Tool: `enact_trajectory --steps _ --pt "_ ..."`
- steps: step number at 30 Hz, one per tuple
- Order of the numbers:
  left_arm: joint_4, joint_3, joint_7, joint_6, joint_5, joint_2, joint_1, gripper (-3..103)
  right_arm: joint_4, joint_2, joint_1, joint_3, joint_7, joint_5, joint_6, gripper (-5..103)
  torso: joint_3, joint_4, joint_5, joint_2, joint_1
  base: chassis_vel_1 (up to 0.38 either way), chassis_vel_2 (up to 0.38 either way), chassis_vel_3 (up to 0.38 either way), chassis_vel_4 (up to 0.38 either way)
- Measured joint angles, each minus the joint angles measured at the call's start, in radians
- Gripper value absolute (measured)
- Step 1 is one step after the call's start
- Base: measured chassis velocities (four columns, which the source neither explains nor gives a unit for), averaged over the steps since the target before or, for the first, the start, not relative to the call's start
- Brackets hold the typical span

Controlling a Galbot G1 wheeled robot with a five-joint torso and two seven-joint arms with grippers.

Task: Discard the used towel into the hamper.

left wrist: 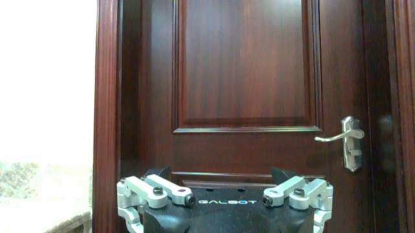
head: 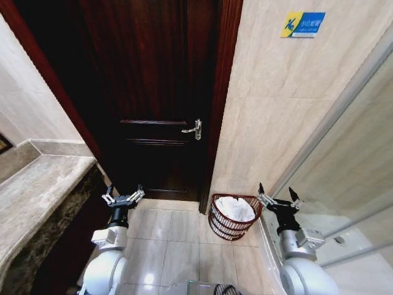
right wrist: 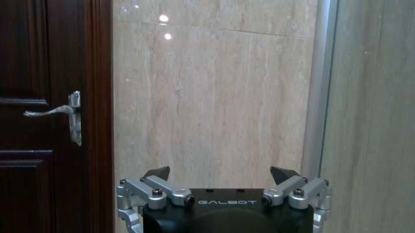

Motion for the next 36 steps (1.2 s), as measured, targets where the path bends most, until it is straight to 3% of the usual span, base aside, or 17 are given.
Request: enact_trajectory --steps 16,30,36 --pt "-0.007 -0.003 -0.013 -0.004 -0.003 -0.006 0.004 100 0.008 0.004 -0.009 -0.005 -0.002 0.014 -0.001 100 0.000 0.0000 0.0000 0.000 0.000 0.042 -0.039 -0.050 0.043" --pt "-0.005 0.004 0.029 0.001 0.005 -0.004 0.005 100 0.002 0.003 -0.005 0.001 -0.003 0.039 -0.003 100 0.000 0.0000 0.0000 -0.001 0.000 0.038 -0.016 -0.014 0.042" --pt "0.010 0.014 0.030 -0.037 0.020 -0.003 0.003 100 0.005 0.006 -0.006 -0.003 -0.002 0.040 -0.003 100 0.000 0.0002 -0.0001 -0.001 0.000 0.077 -0.010 -0.017 0.065"
